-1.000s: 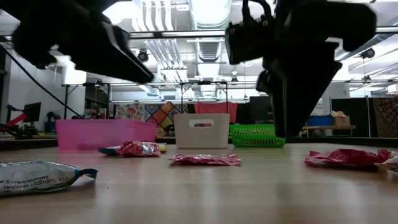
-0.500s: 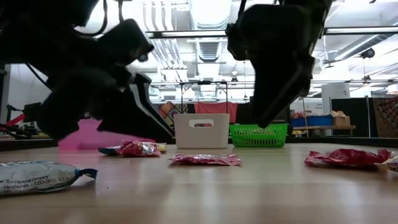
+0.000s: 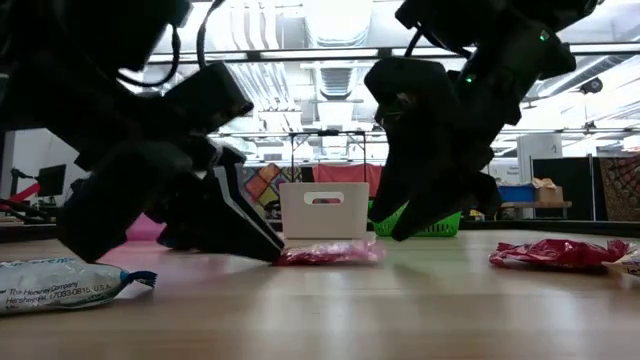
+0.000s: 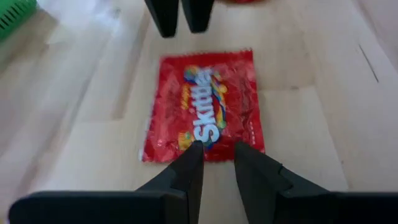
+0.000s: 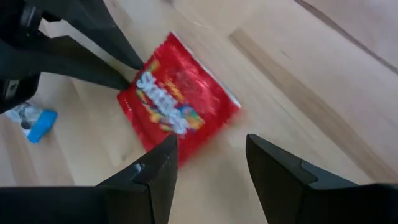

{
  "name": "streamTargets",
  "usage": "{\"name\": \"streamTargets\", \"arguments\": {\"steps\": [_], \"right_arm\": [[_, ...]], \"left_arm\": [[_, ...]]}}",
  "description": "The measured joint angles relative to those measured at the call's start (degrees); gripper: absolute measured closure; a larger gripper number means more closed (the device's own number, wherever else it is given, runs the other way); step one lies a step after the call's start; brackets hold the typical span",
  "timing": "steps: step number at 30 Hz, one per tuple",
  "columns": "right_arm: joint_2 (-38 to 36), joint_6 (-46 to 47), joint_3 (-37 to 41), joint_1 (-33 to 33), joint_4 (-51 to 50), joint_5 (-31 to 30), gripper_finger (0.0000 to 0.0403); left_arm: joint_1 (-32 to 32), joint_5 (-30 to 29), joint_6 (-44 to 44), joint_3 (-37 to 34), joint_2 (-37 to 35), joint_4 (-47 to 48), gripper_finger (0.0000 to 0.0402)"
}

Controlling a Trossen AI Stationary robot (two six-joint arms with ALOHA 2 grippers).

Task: Sort candy
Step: Put the red candy into the green bin

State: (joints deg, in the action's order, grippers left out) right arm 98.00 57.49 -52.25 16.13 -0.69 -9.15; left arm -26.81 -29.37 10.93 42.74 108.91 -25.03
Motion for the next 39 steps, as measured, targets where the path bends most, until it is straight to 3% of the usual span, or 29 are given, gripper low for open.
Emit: {"name": "streamTargets", "arguments": {"steps": [17, 28, 33, 39], "right_arm": [[1.4, -0.5, 0.9, -0.8, 3.6, -1.4, 0.0223], [7.6, -2.4, 0.3, -0.8, 16.7, 3.2, 0.0228], [7.8, -3.4, 0.1, -1.1, 16.8, 3.0, 0.0267], [7.8, -5.3, 0.1, -1.3, 17.4, 2.0, 0.0355]], "left_arm": [[0.9, 0.4, 3.2, 0.1, 2.5, -0.8, 0.0328], [1.1, 0.5, 3.6, -0.1, 2.6, -0.9, 0.0328], [1.1, 0.5, 3.8, -0.2, 2.6, -1.1, 0.0328], [1.1, 0.5, 4.6, -0.4, 2.6, -1.4, 0.0328]]}}
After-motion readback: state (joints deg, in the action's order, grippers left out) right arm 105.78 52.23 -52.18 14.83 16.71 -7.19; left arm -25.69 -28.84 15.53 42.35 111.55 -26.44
